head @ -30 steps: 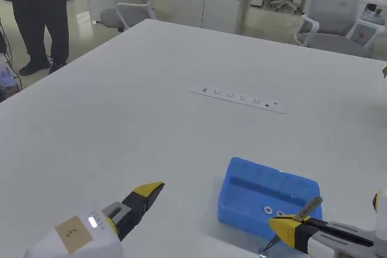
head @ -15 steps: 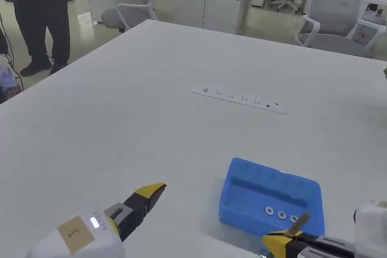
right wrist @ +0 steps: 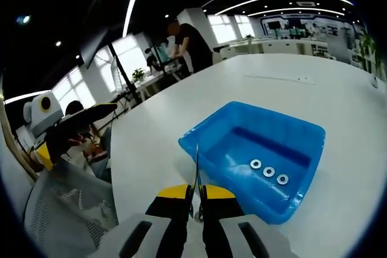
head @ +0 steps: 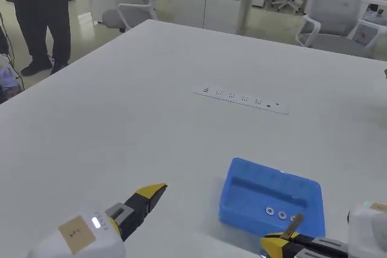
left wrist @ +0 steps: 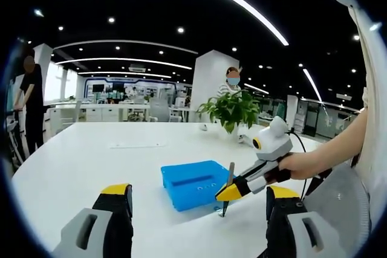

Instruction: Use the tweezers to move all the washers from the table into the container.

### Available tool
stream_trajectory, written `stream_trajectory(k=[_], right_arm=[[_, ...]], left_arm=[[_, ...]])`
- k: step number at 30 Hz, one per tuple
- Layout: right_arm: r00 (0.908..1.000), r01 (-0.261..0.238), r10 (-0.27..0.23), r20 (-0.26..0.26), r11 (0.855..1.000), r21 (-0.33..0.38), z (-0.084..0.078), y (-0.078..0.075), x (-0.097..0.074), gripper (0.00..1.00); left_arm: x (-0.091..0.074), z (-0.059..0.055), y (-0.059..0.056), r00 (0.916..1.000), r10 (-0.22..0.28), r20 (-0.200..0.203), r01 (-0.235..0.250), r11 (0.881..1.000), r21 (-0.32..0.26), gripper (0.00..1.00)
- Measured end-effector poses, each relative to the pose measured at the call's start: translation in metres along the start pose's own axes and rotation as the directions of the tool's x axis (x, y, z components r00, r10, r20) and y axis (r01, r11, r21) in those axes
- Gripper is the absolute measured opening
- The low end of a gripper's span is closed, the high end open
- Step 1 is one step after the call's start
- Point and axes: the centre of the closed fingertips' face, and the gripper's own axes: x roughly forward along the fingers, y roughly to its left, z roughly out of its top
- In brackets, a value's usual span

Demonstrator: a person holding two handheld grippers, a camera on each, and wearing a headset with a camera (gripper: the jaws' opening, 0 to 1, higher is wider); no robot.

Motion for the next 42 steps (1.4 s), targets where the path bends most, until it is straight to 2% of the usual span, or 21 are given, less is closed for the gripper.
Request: stream_trajectory(k=[4,9,13,16,18,20,23,27,29,32,33,34,37,42], right_arm=[[0.9999,-0.007,0.007,-0.009,0.999,-0.042,-0.001,0.005,0.0,0.04],[0.9993,-0.021,0.016,-0.035,0.988,-0.151,-0.004,0.014,0.0,0.05],[0.9981,-0.036,0.022,-0.057,0.967,-0.253,-0.008,0.022,0.001,0.05],[0.9967,-0.047,0.022,-0.078,0.94,-0.337,-0.01,0.026,0.003,0.05],[0.9967,-0.045,0.017,-0.079,0.929,-0.368,-0.01,0.027,0.004,0.04],[0.997,-0.04,0.011,-0.077,0.924,-0.379,-0.011,0.026,0.004,0.04],[0.9978,-0.028,0.003,-0.066,0.927,-0.374,-0.01,0.022,0.002,0.03],[0.997,-0.023,-0.007,-0.078,0.923,-0.383,-0.012,0.021,0.0,0.03],[0.996,-0.023,-0.011,-0.088,0.927,-0.374,-0.01,0.02,0.001,0.03],[0.9969,-0.011,-0.01,-0.078,0.965,-0.26,-0.007,0.015,0.002,0.03],[0.9971,-0.004,-0.013,-0.074,0.974,-0.226,-0.006,0.013,0.002,0.02],[0.9977,-0.006,-0.005,-0.067,0.987,-0.158,-0.005,0.012,0.002,0.03],[1.0,-0.006,0.006,-0.004,0.996,-0.086,0.005,0.011,-0.003,0.03],[0.9996,-0.017,0.018,0.021,0.998,-0.062,0.017,0.012,-0.013,0.03]], left_arm=[[0.0,0.0,0.0,1.0,0.0,0.0,0.0,1.0,0.0,0.94],[0.0,0.0,0.0,1.0,-0.001,-0.003,0.001,1.0,0.003,0.93],[0.0,-0.001,0.0,1.0,-0.002,-0.004,0.002,1.0,0.003,0.93],[0.0,-0.001,-0.001,1.0,-0.004,-0.005,0.004,1.0,0.005,0.93],[0.0,-0.001,-0.001,1.0,-0.004,-0.007,0.004,1.0,0.007,0.93],[0.0,-0.001,-0.002,1.0,-0.006,-0.004,0.006,1.0,0.005,0.93],[0.0,0.0,-0.001,1.0,-0.002,-0.003,0.002,1.0,0.004,0.93],[0.0,0.0,-0.001,1.0,-0.003,-0.001,0.003,1.0,0.003,0.93],[0.001,0.0,-0.002,1.0,-0.008,-0.001,0.008,1.0,0.0,0.93],[0.001,-0.001,-0.003,0.9999,-0.013,-0.006,0.013,1.0,0.0,0.93],[0.001,-0.001,-0.003,0.9999,-0.015,-0.008,0.015,1.0,-0.001,0.93],[0.001,-0.001,-0.003,0.9999,-0.014,-0.008,0.014,1.0,0.002,0.93],[0.0,-0.001,-0.003,0.9999,-0.014,-0.004,0.014,1.0,-0.002,0.93],[0.0,0.0,-0.001,1.0,-0.006,0.002,0.006,1.0,-0.007,0.93]])
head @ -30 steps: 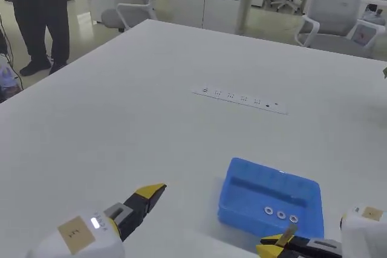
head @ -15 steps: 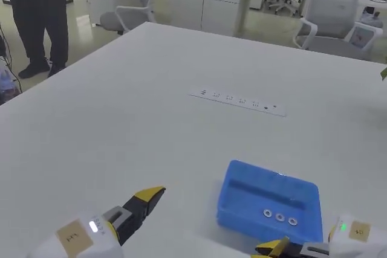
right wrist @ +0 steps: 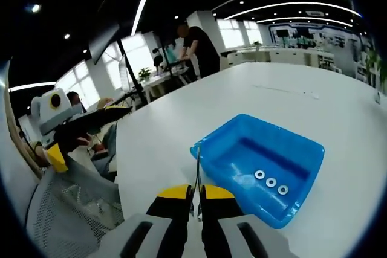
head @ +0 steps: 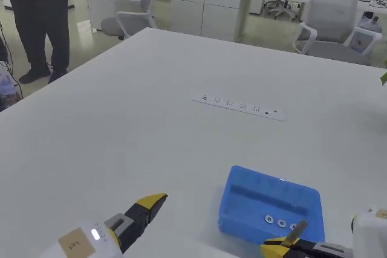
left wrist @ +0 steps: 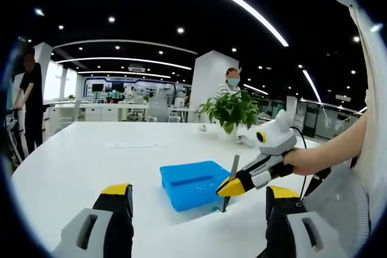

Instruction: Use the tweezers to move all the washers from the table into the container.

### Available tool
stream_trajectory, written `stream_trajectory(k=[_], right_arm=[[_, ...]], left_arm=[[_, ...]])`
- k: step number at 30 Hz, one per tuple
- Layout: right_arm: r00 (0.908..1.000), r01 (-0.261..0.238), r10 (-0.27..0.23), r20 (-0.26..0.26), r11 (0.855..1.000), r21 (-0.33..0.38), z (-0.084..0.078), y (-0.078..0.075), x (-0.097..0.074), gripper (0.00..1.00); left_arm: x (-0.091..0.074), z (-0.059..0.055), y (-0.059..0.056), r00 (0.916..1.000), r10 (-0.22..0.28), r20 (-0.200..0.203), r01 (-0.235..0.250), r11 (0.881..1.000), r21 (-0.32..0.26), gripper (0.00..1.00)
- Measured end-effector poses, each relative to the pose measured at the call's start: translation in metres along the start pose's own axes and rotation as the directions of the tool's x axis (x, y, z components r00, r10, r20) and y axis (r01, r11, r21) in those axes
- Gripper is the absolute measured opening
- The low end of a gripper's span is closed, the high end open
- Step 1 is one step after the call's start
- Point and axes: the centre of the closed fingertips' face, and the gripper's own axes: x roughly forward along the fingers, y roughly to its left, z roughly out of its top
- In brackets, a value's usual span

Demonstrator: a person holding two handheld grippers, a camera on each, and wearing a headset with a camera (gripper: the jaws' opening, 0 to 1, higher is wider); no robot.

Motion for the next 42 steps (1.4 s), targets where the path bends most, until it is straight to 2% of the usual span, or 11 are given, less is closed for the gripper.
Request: stream_trajectory(k=[3,10,21,32,42], right_arm=[[0.9996,-0.014,0.014,0.025,0.999,0.034,0.01,0.002,-0.005,0.03],[0.9976,-0.023,0.02,0.066,0.999,0.045,0.029,0.002,-0.014,0.03],[0.996,-0.03,0.026,0.085,0.998,0.053,0.047,0.005,-0.02,0.03],[0.9945,-0.025,0.019,0.103,0.998,0.06,0.058,-0.005,-0.015,0.03],[0.9944,-0.022,0.013,0.105,0.996,0.084,0.061,-0.016,-0.007,0.03]], left_arm=[[0.0,0.0,-0.001,1.0,-0.003,0.002,0.003,1.0,0.001,0.93],[0.0,0.001,0.001,1.0,0.003,0.006,-0.003,1.0,-0.004,0.93],[-0.001,0.002,0.003,0.9999,0.011,0.01,-0.011,1.0,-0.007,0.93],[-0.001,0.002,0.003,0.9999,0.013,0.011,-0.013,1.0,-0.01,0.92],[-0.002,0.002,0.004,0.9998,0.016,0.01,-0.016,1.0,-0.009,0.92]])
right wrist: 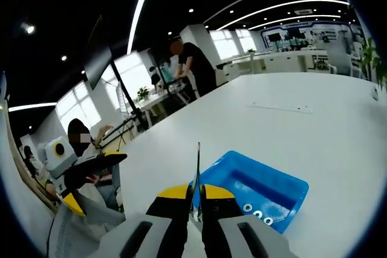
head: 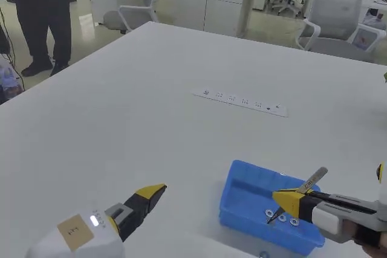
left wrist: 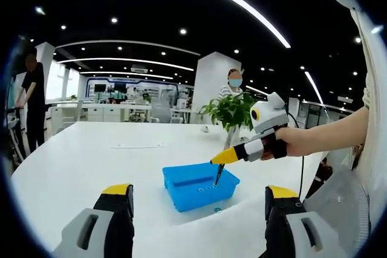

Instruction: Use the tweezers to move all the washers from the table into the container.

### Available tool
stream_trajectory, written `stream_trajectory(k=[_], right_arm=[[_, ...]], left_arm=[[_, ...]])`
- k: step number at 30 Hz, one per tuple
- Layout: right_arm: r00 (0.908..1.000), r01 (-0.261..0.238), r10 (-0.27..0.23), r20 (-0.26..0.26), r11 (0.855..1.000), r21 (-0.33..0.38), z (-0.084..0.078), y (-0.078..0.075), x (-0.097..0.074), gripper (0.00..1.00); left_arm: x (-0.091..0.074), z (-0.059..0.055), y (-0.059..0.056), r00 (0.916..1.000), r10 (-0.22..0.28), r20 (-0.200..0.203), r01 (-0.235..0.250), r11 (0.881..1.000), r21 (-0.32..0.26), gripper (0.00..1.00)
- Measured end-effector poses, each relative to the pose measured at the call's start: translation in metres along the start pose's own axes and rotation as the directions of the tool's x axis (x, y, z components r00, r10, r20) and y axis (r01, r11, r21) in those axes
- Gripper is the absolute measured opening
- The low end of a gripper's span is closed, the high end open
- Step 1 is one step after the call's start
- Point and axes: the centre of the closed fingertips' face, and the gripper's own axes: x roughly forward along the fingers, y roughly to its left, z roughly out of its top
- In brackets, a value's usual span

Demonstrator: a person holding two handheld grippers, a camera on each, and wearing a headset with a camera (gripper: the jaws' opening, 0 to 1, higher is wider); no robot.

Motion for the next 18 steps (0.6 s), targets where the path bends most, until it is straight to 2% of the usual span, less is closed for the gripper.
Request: stream_trajectory(k=[12,18], right_arm=[[0.9999,0.01,-0.01,0.008,0.999,0.039,0.009,-0.015,0.015,0.03],[0.9995,0.031,-0.031,-0.009,0.998,0.057,0.005,-0.028,0.025,0.03]], left_arm=[[0.0,0.0,0.0,1.0,0.001,0.0,-0.001,1.0,-0.003,0.91],[-0.001,0.001,0.0,1.0,0.002,0.004,-0.002,1.0,-0.005,0.91]])
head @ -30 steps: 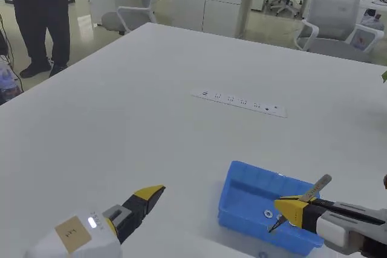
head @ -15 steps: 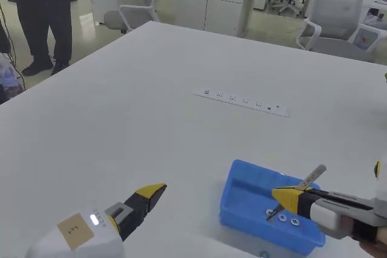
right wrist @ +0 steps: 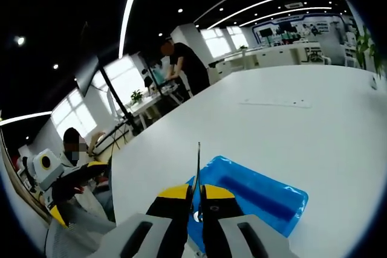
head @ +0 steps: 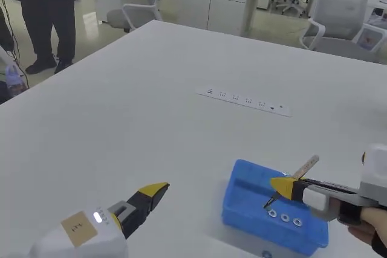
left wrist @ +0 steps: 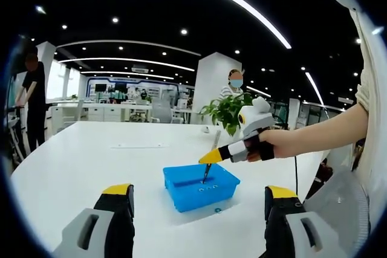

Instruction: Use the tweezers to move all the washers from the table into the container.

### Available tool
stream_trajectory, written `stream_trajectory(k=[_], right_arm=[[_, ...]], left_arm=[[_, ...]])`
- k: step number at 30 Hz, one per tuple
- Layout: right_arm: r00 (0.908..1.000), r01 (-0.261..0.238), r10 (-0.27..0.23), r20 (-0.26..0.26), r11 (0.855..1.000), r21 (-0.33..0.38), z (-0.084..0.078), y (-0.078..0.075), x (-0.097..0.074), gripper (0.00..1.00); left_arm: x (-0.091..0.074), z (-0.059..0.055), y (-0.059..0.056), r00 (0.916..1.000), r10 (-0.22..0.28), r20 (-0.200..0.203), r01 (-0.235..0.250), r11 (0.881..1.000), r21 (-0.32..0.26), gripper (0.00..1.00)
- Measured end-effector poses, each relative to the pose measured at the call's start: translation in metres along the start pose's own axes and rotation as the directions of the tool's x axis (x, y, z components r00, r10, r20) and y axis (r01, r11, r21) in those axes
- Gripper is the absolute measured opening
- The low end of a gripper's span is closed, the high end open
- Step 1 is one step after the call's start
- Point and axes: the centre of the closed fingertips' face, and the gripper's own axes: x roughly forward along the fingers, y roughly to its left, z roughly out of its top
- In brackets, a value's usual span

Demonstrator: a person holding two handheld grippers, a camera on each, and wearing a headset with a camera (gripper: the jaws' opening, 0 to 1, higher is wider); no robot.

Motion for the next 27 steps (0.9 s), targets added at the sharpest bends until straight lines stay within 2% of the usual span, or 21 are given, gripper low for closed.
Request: stream_trajectory(k=[10,12,16,21,24,27], right_arm=[[0.9981,0.043,-0.044,-0.043,0.999,-0.021,-0.01,-0.018,0.016,0.03],[0.9963,0.061,-0.063,-0.058,0.998,-0.034,-0.014,-0.025,0.019,0.03],[0.9923,0.088,-0.093,-0.082,0.995,-0.055,-0.02,-0.029,0.023,0.03],[0.9917,0.091,-0.096,-0.086,0.994,-0.056,-0.022,-0.03,0.027,0.03],[0.9894,0.111,-0.118,-0.085,0.991,-0.077,-0.022,-0.034,0.028,0.03],[0.9896,0.114,-0.119,-0.081,0.991,-0.066,-0.021,-0.035,0.029,0.03]], left_arm=[[0.0,0.0,0.0,1.0,0.001,0.0,-0.001,1.0,-0.001,0.91],[0.0,0.0,0.0,1.0,0.0,0.002,0.0,1.0,0.0,0.91],[0.0,-0.001,0.0,1.0,-0.002,-0.005,0.002,1.0,0.0,0.91],[0.0,0.0,0.001,1.0,0.0,-0.001,0.0,1.0,-0.001,0.91],[0.0,0.0,0.0,1.0,-0.003,-0.002,0.003,1.0,-0.003,0.91],[0.0,-0.001,0.0,1.0,-0.006,-0.005,0.006,1.0,-0.002,0.91]])
